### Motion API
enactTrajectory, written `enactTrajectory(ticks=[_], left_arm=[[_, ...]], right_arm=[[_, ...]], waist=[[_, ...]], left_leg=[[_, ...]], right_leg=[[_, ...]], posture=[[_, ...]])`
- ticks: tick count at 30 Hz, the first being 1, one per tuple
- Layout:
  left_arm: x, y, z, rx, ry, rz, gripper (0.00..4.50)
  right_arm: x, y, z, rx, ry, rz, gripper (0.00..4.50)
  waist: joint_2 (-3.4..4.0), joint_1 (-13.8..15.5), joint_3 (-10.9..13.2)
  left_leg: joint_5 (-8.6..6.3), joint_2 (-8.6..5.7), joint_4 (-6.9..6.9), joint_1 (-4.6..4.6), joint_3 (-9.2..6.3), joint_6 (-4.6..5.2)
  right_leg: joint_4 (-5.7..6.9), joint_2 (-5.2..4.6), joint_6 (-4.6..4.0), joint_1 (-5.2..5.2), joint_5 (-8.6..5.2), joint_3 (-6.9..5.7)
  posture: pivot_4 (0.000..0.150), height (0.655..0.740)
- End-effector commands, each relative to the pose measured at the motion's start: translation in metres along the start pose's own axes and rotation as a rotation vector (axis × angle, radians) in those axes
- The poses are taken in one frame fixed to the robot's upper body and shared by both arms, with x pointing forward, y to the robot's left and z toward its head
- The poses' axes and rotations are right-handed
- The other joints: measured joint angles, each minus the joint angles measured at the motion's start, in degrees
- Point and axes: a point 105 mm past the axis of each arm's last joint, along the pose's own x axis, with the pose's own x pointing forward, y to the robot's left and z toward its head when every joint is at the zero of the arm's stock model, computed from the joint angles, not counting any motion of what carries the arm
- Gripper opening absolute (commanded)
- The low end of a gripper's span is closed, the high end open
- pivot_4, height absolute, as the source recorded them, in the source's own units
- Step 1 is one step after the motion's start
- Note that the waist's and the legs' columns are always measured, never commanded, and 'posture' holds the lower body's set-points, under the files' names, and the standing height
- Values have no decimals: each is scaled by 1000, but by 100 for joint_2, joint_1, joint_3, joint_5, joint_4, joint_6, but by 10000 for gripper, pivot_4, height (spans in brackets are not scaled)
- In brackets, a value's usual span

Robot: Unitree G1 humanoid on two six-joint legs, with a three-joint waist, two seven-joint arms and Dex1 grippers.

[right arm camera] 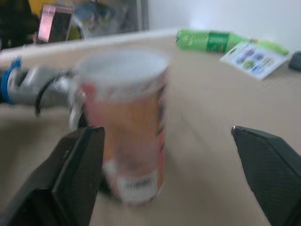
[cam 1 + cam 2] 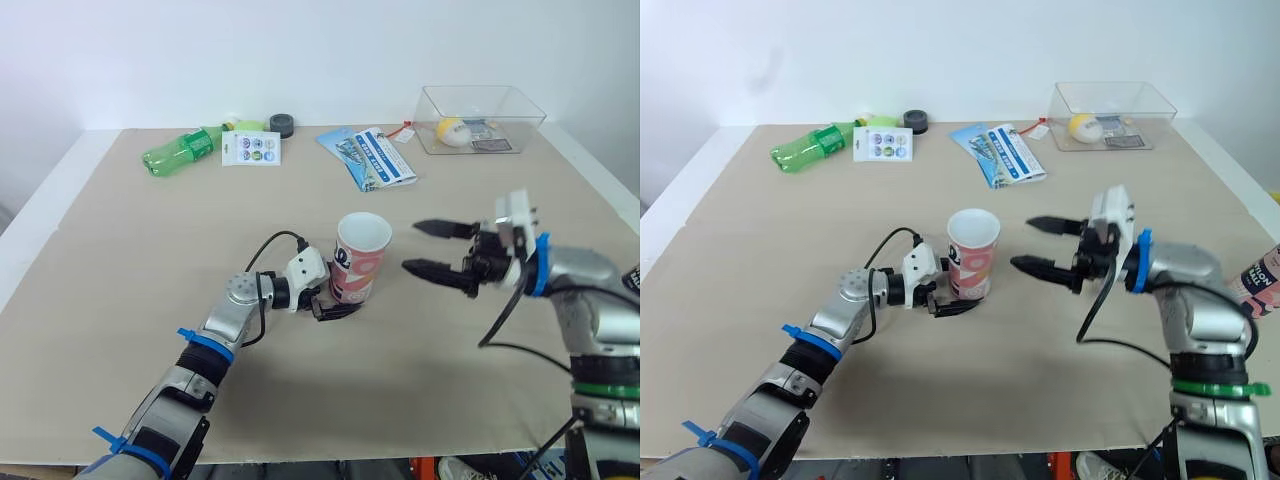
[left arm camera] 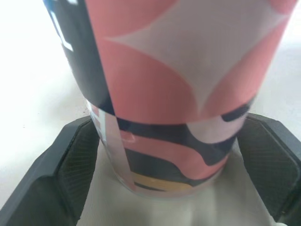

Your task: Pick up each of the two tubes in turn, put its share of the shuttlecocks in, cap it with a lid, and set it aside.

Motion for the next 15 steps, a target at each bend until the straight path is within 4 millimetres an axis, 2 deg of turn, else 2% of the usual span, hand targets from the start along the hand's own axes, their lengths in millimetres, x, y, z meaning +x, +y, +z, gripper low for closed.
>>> enactTrajectory(ticks=[1, 6, 15], left_arm=[[-8, 4, 16, 43, -49, -3, 45000], [-25, 4, 19, 77, -60, -7, 45000], [-54, 1, 21, 102, -55, 43, 45000]], right_arm=[[8, 9, -11, -34, 3, 6, 43969], [22, 18, -39, -22, 14, 6, 43969], [46, 20, -61, -36, -5, -16, 43969]], waist=[[0, 0, 0], [0, -15, 0], [-5, 6, 3]], left_leg=[[1, 0, 0, 0, 0, 0], [2, 1, 1, 4, 1, -2], [2, 3, 0, 1, 1, -2]], right_leg=[[0, 0, 1, 0, 2, 0], [0, 0, 0, 0, 5, 1], [-1, 0, -2, 1, 3, -1]], posture=[[1500, 7400], [1500, 7400], [1500, 7400]])
